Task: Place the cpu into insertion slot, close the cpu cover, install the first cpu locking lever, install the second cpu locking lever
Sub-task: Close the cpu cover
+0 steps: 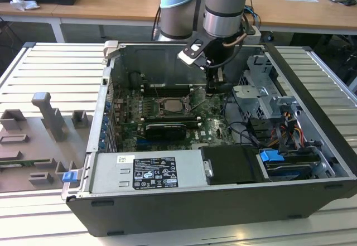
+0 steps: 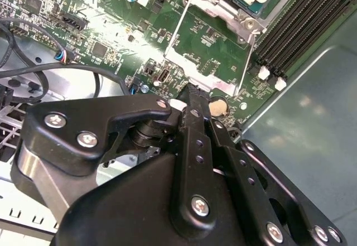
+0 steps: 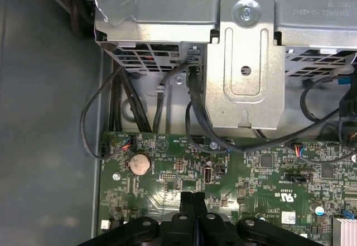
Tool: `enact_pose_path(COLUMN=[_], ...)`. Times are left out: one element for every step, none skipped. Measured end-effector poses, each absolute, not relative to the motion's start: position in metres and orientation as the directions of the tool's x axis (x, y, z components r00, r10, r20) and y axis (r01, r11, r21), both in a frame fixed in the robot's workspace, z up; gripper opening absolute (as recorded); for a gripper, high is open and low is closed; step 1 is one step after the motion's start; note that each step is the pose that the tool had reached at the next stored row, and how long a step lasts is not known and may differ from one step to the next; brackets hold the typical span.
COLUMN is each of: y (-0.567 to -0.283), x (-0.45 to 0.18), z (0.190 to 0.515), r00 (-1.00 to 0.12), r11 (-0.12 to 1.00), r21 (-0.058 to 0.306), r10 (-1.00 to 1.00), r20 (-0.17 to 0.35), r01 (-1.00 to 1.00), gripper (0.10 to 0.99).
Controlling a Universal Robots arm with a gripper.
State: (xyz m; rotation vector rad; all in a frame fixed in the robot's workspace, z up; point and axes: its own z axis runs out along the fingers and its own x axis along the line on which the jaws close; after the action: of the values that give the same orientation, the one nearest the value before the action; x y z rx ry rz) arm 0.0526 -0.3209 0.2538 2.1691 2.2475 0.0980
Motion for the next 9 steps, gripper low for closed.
enact_pose_path(y=[-0.3209,-0.3209,-0.3209,-0.3208,-0.3209,-0.3209,-0.3209,-0.3209,-0.3209], x=[0.0528,0.0534,0.0541,0.0559,0.0559,0.0559,0.0557,0.0548,0.0533], z=[0.2538,0.2537,0.2539,0.2539,0.2533,0.2524,0.2519,0.2517,0.2517], r00=[-0.036,-0.036,-0.036,-0.036,-0.036,-0.036,-0.036,-0.036,-0.036], r11=[0.035,0.034,0.034,0.034,0.034,0.034,0.034,0.034,0.035], r21=[0.057,0.057,0.057,0.056,0.056,0.056,0.055,0.055,0.055], r10=[0.999,0.999,0.999,0.999,0.999,0.999,0.999,0.999,0.999], r20=[0.032,0.032,0.032,0.032,0.032,0.032,0.032,0.032,0.032], r01=[0.998,0.998,0.998,0.998,0.998,0.998,0.998,0.998,0.998], gripper=[0.106,0.106,0.106,0.106,0.106,0.106,0.106,0.106,0.106])
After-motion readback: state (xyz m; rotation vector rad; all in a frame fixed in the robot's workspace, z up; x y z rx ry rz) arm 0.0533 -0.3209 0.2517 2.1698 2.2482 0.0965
